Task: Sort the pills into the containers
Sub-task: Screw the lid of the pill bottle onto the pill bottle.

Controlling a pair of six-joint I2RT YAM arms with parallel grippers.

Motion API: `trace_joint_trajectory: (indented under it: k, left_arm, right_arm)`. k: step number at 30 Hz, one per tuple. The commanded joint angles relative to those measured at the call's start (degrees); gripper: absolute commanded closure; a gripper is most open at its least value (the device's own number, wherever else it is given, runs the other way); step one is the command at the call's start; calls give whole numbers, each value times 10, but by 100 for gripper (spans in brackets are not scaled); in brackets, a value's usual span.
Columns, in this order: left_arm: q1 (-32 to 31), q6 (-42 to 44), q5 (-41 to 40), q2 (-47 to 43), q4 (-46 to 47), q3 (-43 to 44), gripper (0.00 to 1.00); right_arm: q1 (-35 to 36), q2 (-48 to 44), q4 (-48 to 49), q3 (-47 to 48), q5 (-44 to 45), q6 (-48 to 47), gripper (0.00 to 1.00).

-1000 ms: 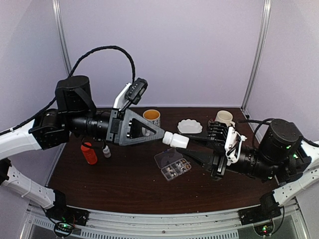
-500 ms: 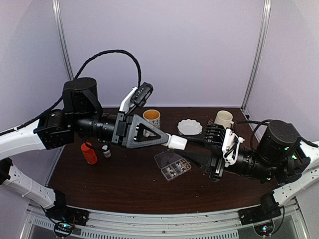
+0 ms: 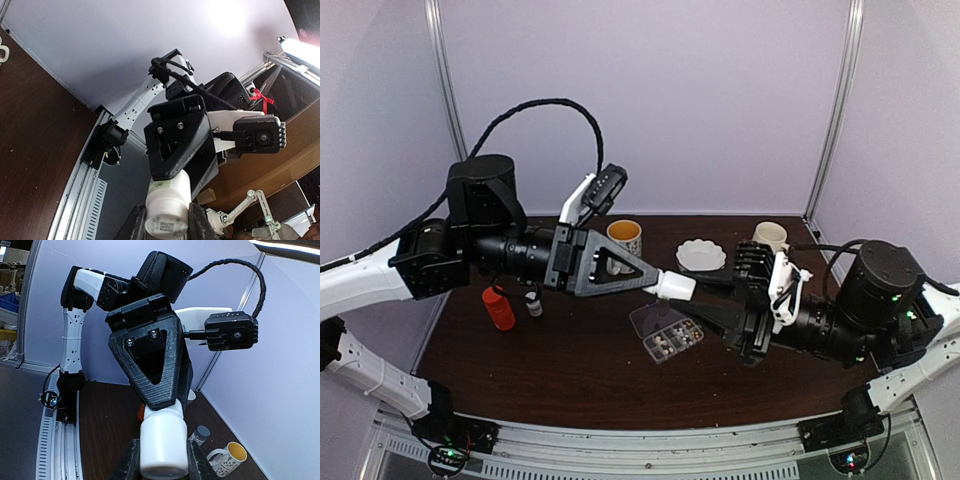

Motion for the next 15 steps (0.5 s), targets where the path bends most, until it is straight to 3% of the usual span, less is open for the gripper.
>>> trace_joint_trajectory:
  k: [1,8,12,15]
  left_arm:
    - [0,66,12,-1,23,17,100]
    - [1,171,-15,-5,-25,23,100]
    - [0,196,-18,-8,-27,22,100]
    - [0,196,-23,-7,-28,21,100]
  right_arm:
    - [-17,4,1,32,-3,110,100]
    - [-70,3,55,24,-123,370,100]
    - [-71,-5,102,12,-153,461,100]
    - [-70,-10,114,5,-175,476,100]
